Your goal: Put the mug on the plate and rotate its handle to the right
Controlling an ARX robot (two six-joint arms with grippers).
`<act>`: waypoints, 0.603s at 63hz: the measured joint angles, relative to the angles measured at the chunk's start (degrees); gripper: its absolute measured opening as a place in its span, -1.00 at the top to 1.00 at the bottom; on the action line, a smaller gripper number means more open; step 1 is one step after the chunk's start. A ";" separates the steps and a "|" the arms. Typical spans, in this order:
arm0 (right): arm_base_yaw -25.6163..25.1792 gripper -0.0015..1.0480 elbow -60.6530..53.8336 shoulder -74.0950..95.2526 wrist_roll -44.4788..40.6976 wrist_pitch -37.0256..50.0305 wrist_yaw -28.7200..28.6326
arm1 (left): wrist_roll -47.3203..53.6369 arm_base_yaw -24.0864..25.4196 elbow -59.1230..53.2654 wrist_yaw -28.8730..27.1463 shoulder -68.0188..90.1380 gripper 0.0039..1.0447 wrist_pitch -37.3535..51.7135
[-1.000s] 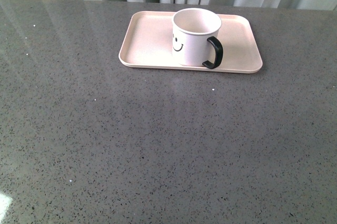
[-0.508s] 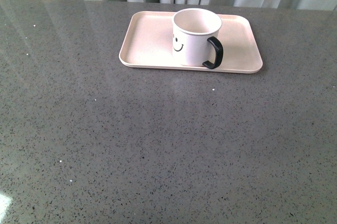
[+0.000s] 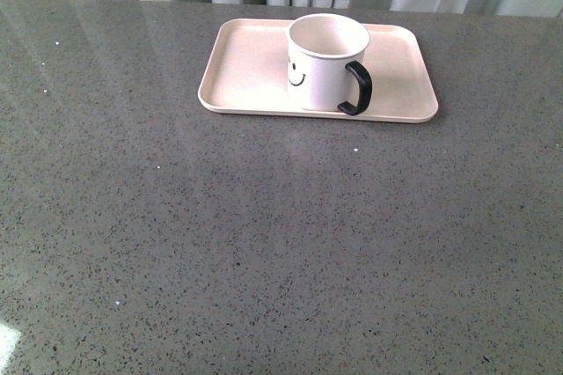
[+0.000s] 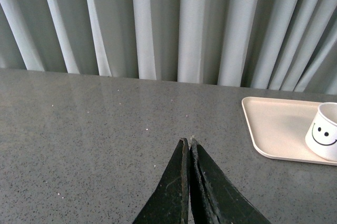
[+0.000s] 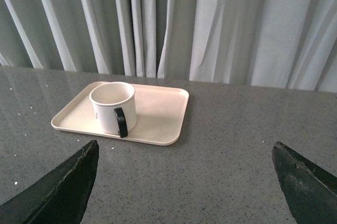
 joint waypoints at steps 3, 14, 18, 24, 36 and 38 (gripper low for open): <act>0.00 -0.82 0.00 0.00 0.00 0.00 0.00 | 0.00 0.00 0.00 0.00 -1.51 0.98 -1.42; 0.00 -0.82 0.00 0.00 0.00 0.00 0.00 | 0.00 0.00 0.00 0.00 -6.73 0.98 -6.62; 0.00 -0.82 0.00 0.00 0.00 0.00 0.00 | 0.00 0.00 0.00 0.00 -7.78 0.98 -7.63; 0.00 -0.82 0.00 0.00 0.00 0.00 0.00 | 0.00 0.00 0.00 0.00 -9.11 0.98 -8.96; 0.00 -0.82 0.00 0.00 0.00 0.00 0.00 | 0.00 0.00 0.00 0.00 -12.79 0.98 -12.76; 0.00 -0.82 0.00 0.00 -0.02 0.00 0.00 | 0.00 0.00 0.02 0.00 -15.02 0.98 -16.26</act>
